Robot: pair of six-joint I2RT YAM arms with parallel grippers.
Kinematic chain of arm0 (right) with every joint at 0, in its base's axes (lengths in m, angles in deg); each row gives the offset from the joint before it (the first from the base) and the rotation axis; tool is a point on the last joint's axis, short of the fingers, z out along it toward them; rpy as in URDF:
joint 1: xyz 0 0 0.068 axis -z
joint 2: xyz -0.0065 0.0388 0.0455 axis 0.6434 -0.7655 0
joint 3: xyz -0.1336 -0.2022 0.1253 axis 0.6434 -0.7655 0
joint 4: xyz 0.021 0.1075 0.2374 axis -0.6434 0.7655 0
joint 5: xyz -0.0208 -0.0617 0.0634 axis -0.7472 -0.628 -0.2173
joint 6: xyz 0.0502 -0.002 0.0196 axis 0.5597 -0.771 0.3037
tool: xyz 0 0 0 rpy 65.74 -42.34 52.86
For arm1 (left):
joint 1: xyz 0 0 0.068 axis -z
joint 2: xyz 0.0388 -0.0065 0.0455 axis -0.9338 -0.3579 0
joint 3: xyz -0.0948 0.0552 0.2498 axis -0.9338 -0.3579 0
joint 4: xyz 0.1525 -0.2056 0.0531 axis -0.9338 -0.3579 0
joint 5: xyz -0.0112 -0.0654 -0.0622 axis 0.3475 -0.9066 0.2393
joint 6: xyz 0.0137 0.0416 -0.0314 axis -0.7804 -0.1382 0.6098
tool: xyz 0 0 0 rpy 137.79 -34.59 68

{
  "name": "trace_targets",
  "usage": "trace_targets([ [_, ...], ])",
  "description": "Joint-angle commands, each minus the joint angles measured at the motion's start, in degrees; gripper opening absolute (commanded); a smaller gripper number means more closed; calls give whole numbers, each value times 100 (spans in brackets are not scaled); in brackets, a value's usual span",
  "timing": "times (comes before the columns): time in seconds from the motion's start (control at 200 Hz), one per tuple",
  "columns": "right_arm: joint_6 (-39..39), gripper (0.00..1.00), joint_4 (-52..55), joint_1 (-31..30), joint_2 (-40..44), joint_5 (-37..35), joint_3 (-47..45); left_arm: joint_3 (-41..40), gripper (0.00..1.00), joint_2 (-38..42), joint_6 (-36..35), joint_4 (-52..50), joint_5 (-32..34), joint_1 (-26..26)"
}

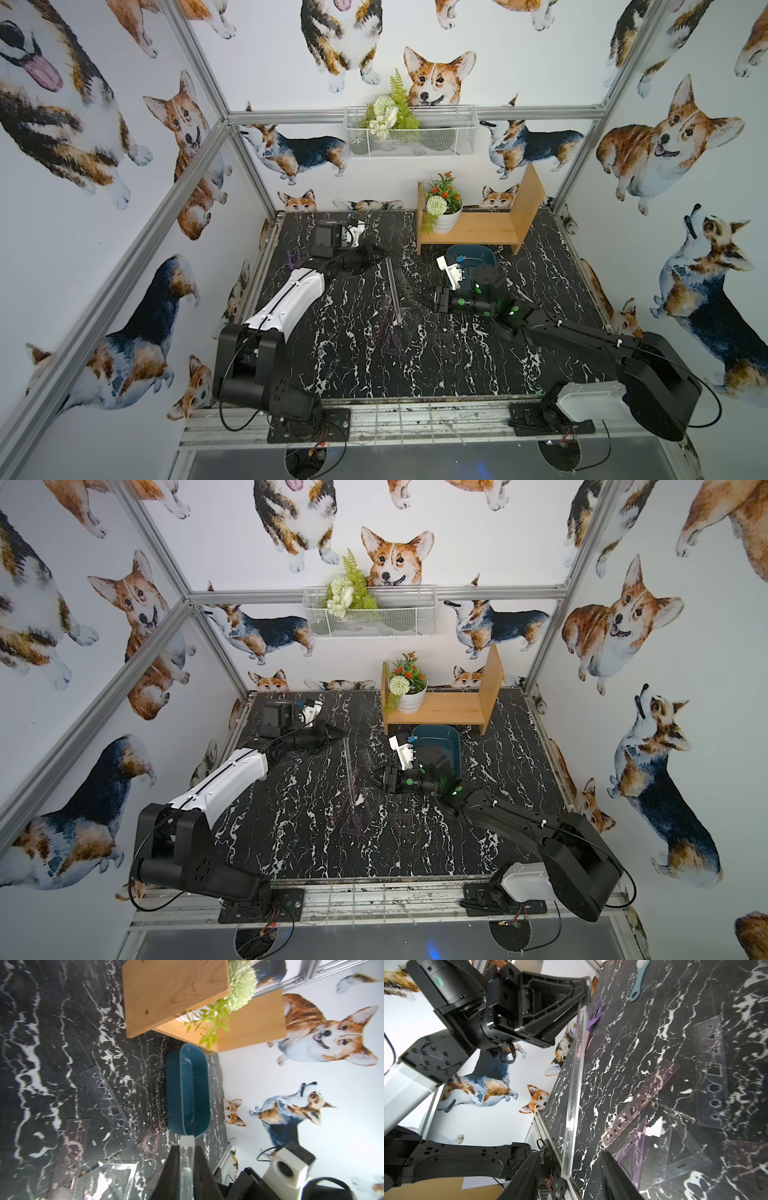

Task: Put the scattered rulers into the storage box
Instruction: Pick up the ruler from the center of the board.

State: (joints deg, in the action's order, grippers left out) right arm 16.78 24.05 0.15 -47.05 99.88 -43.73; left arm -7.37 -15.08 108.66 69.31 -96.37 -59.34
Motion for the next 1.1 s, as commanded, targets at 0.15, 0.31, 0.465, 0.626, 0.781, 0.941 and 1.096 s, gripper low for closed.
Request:
trace_targets([
  [0.15, 513, 53, -811, -71, -266, 411, 47, -64, 0, 6, 766, 1373, -790, -20],
  [0.31, 653, 48, -1041, -77, -368, 596, 58, -96, 0, 15, 929, 1642, -955, -20],
  [0.465, 888, 42, -1405, -84, -481, 777, 27, -227, 0, 3, 1257, 2079, -1104, -20],
  [0.626, 1020, 40, -1644, -80, -544, 851, 15, -325, 0, -3, 1515, 2401, -1200, -20],
  [0.781, 1177, 37, -1915, -80, -618, 951, -20, -390, 0, -20, 1773, 2740, -1290, -20],
  [0.941, 1265, 31, -2078, -84, -677, 1029, -40, -408, 0, -38, 1883, 2872, -1333, -20],
  [1.096, 1340, 24, -2191, -86, -689, 1047, -56, -456, 0, -47, 1943, 2958, -1378, -20],
])
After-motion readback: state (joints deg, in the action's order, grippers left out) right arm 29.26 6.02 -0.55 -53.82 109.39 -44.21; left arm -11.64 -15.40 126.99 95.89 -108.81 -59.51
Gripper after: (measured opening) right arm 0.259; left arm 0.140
